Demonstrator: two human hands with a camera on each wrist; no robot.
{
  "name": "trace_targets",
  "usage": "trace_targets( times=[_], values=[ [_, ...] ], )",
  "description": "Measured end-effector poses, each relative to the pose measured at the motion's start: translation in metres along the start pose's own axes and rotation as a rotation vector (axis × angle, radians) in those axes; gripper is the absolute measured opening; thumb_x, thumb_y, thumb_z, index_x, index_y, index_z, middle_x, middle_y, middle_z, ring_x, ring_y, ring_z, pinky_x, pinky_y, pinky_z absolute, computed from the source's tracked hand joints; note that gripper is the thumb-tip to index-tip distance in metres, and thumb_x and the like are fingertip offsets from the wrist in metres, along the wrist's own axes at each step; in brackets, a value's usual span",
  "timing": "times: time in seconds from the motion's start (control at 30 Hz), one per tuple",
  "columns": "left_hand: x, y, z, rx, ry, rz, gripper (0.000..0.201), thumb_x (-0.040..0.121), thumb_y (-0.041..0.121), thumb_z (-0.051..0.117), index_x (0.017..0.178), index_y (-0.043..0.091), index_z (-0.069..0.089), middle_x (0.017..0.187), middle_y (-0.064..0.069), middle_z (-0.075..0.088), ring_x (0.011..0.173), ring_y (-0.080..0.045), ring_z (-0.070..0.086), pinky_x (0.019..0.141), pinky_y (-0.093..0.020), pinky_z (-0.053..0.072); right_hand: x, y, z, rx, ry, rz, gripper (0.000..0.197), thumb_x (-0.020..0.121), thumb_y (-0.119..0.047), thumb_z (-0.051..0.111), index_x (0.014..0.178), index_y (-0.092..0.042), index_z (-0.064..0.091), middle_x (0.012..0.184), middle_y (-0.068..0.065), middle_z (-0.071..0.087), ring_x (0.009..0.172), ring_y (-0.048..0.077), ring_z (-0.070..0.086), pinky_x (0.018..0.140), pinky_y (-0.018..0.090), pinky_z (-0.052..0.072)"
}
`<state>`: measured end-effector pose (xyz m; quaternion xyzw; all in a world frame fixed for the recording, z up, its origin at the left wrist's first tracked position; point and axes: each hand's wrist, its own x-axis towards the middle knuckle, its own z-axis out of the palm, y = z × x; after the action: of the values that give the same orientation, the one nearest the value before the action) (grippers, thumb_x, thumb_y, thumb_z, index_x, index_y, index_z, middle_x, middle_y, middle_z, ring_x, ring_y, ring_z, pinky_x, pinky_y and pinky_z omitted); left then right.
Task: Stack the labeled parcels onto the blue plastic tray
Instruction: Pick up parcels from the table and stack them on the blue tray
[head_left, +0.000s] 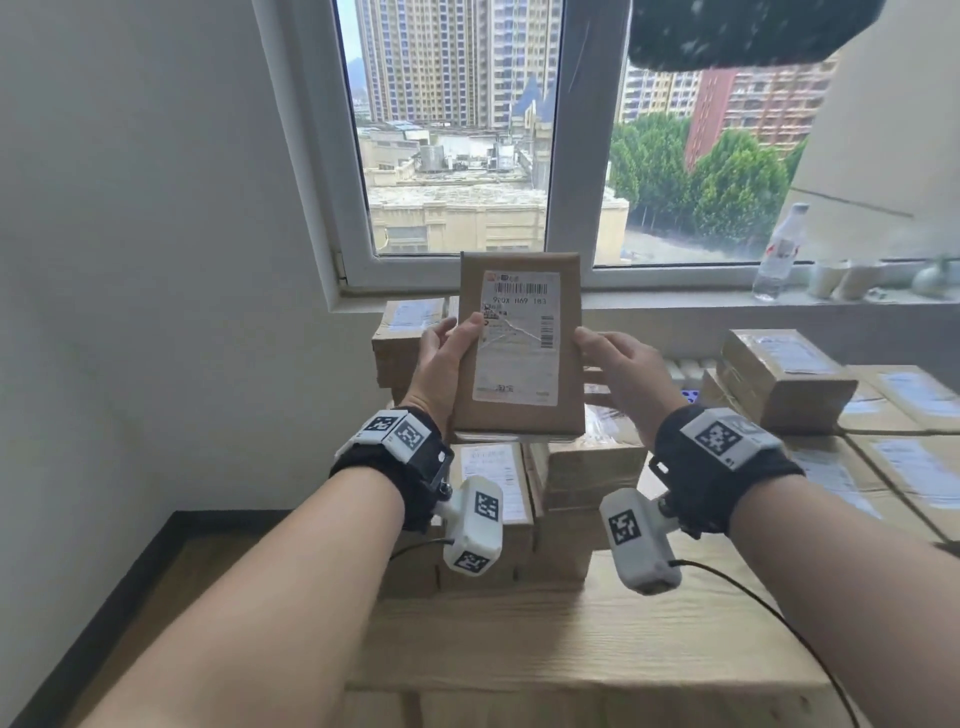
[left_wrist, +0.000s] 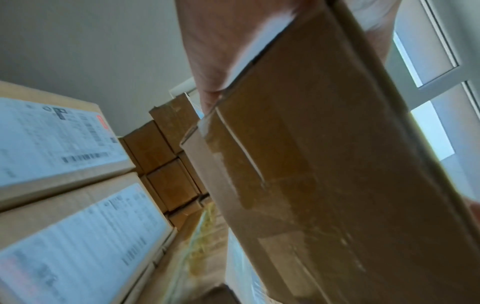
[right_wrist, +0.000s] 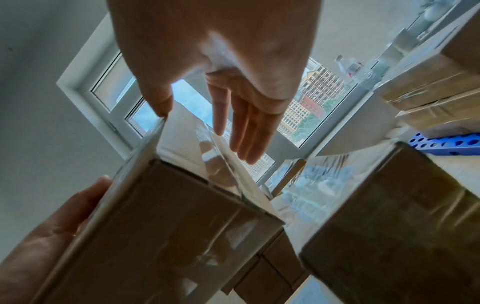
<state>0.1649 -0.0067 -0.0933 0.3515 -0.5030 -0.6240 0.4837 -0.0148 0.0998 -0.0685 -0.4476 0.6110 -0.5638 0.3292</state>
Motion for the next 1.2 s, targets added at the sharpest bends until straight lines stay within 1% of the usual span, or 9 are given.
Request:
trace_targets(
  times=[0.13,0.27,0.37,0.5,0.73,0.83,1.0,1.07,1.2],
  values=[
    [0.005,-0.002,0.037,0.003,-0.091,0.001,0.1,0.061,0.064,0.08,0.138,0.011,0.047,0.118,-0.021,0.068,0.107,-0.043,0.066,0.09,-0.06,0.053,-0.004,0.003,-0.03,0.028,0.026,0.004,0.055,0.079,-0.06,0.061,0.117,-0.02,0.06,0.112,0.001,0.068,0.102,0.023,0.067,0.093,0.051,0.053],
    [0.005,-0.006,0.088,0.0,-0.186,0.011,0.091,0.065,0.063,0.075,0.135,0.009,0.052,0.116,-0.022,0.069,0.104,-0.043,0.067,0.082,-0.051,0.057,-0.005,0.008,-0.07,0.047,0.06,0.042,0.075,0.069,-0.07,0.058,0.128,-0.024,0.053,0.119,-0.002,0.065,0.107,0.023,0.063,0.095,0.055,0.05],
    [0.003,-0.011,0.133,0.013,-0.237,0.051,0.081,0.069,0.06,0.067,0.129,0.006,0.058,0.116,-0.023,0.068,0.108,-0.046,0.064,0.091,-0.056,0.054,-0.003,0.014,-0.11,0.068,0.065,0.056,0.075,0.079,-0.064,0.059,0.138,-0.02,0.046,0.128,0.002,0.061,0.112,0.02,0.061,0.084,0.044,0.054],
    [0.0,-0.026,0.196,0.023,-0.264,0.045,0.083,0.066,0.062,0.066,0.126,0.005,0.06,0.116,-0.023,0.069,0.108,-0.046,0.064,0.095,-0.06,0.05,-0.003,0.025,-0.17,0.073,0.11,0.048,0.095,0.063,-0.069,0.063,0.14,-0.017,0.045,0.128,0.005,0.063,0.109,0.017,0.065,0.074,0.028,0.054],
    [-0.012,-0.066,0.309,0.023,-0.279,0.022,0.087,0.066,0.062,0.065,0.125,-0.002,0.058,0.116,-0.026,0.067,0.109,-0.046,0.063,0.095,-0.058,0.051,-0.008,0.053,-0.279,0.123,0.158,0.089,0.07,0.083,-0.051,0.064,0.139,-0.015,0.045,0.117,0.008,0.067,0.09,0.017,0.071,0.055,0.02,0.053],
    [-0.013,-0.087,0.356,0.039,-0.295,-0.034,0.088,0.065,0.065,0.066,0.127,0.003,0.059,0.116,-0.021,0.069,0.108,-0.041,0.065,0.096,-0.057,0.051,-0.01,0.068,-0.326,0.122,0.193,0.114,0.056,0.092,-0.043,0.059,0.139,-0.016,0.043,0.122,0.007,0.064,0.095,0.014,0.068,0.06,0.027,0.055],
    [-0.013,-0.126,0.426,0.077,-0.318,-0.101,0.087,0.065,0.067,0.066,0.126,0.005,0.059,0.116,-0.017,0.07,0.107,-0.037,0.067,0.097,-0.056,0.051,-0.01,0.092,-0.399,0.083,0.247,0.14,0.078,0.075,-0.057,0.067,0.14,-0.022,0.042,0.122,0.003,0.063,0.103,0.016,0.066,0.08,0.038,0.056],
    [-0.016,-0.139,0.448,0.102,-0.327,-0.119,0.083,0.066,0.067,0.064,0.122,0.006,0.062,0.114,-0.016,0.071,0.106,-0.036,0.068,0.096,-0.054,0.052,-0.008,0.099,-0.423,0.074,0.268,0.141,0.086,0.066,-0.06,0.067,0.139,-0.022,0.044,0.122,0.004,0.064,0.101,0.015,0.067,0.075,0.033,0.056],
    [-0.017,-0.16,0.478,0.194,-0.293,-0.169,0.073,0.067,0.069,0.062,0.114,0.013,0.066,0.11,-0.009,0.073,0.103,-0.03,0.07,0.094,-0.054,0.053,-0.001,0.119,-0.458,0.122,0.312,0.167,0.072,0.077,-0.047,0.071,0.137,-0.017,0.046,0.121,0.006,0.066,0.094,0.011,0.068,0.063,0.023,0.051]
  ],
)
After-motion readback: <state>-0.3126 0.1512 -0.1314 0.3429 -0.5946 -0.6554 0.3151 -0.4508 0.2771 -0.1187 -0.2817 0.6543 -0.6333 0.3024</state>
